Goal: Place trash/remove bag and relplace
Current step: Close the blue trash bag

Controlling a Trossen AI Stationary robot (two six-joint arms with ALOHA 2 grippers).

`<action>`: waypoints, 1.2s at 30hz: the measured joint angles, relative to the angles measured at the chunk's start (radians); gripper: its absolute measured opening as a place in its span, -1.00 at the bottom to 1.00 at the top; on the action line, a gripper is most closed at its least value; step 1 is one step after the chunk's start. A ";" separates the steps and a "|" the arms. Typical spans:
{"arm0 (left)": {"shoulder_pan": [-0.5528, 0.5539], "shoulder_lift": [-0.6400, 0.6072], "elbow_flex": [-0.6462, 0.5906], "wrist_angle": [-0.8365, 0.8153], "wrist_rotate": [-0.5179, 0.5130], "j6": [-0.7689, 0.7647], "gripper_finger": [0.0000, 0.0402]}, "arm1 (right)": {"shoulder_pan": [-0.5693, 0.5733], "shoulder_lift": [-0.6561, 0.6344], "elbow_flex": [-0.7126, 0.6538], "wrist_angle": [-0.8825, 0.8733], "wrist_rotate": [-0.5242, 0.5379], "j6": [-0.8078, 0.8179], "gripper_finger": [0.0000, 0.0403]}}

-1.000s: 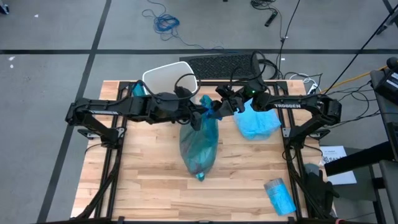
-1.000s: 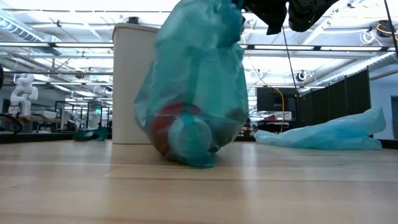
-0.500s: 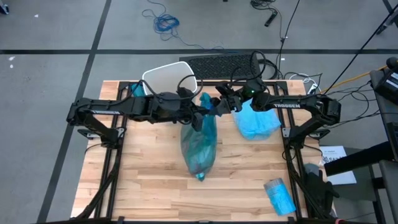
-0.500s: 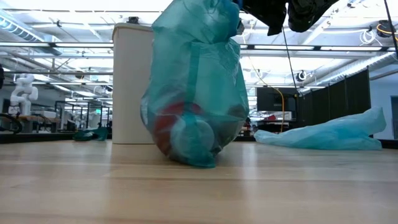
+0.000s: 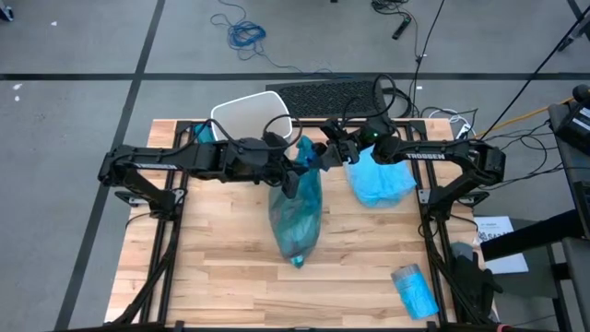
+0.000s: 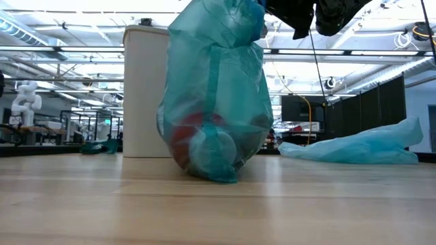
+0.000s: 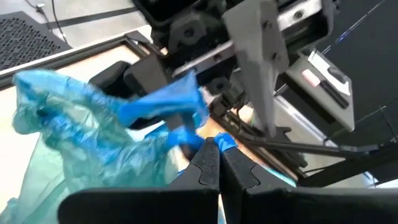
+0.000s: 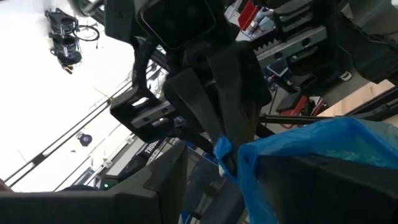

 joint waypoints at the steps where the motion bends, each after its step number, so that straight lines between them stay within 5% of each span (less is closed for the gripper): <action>1: 0.000 0.000 0.000 -0.009 0.001 0.000 -1.00 | 0.000 0.000 0.000 0.010 0.000 0.007 -0.15; 22: 0.004 0.021 0.001 0.035 -0.038 0.002 -1.00 | 0.004 0.014 0.077 0.063 -0.004 0.055 -0.15; 36: 0.007 0.057 0.001 0.159 0.073 0.050 -1.00 | 0.028 0.056 0.179 0.197 0.002 0.128 -0.15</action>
